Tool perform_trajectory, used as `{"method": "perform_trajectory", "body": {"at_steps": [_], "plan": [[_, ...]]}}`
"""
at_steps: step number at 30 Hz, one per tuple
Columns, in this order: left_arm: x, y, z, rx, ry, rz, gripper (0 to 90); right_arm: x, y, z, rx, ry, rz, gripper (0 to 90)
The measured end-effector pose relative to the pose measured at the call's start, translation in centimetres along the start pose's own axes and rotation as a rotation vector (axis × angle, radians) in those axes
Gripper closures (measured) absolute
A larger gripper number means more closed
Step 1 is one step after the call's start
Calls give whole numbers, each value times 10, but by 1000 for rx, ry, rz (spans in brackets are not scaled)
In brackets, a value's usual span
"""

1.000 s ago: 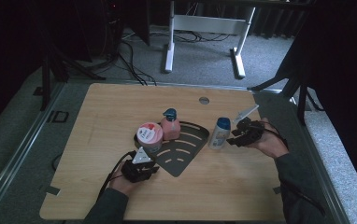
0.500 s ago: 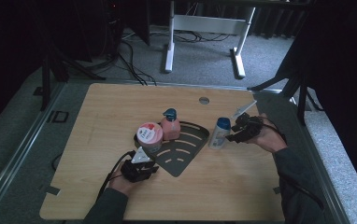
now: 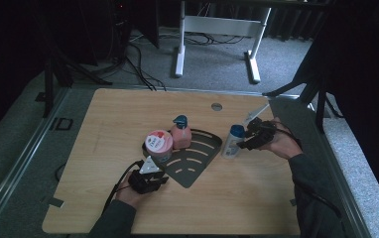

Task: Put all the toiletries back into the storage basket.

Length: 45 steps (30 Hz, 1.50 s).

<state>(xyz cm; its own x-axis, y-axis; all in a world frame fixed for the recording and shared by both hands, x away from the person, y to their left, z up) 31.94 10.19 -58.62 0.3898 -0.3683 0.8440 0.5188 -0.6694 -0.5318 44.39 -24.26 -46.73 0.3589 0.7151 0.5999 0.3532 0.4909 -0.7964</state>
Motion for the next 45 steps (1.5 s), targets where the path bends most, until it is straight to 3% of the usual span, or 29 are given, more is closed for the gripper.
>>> {"method": "perform_trajectory", "body": {"at_steps": [22, 45], "plan": [[0, 0, 0, -3, 0, -1, 711, 21, 10, 7, 49, -61, 20, 421], [0, 0, -1, -6, -4, -4, 711, 31, 24, 6, 76, -59, 65, 415]]}}
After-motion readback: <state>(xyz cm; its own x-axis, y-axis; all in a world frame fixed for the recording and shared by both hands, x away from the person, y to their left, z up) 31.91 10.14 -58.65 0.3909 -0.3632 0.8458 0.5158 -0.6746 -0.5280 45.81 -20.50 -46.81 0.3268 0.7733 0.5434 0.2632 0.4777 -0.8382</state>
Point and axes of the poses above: each handheld gripper's, and its own axes: y roughly forward along the jaws, x roughly out of its top, z roughly to its left, the point moved 4 cm from there along y, roughly forward along the jaws, and after that the axes turned 10 degrees about -z, right-handed, at the moved point
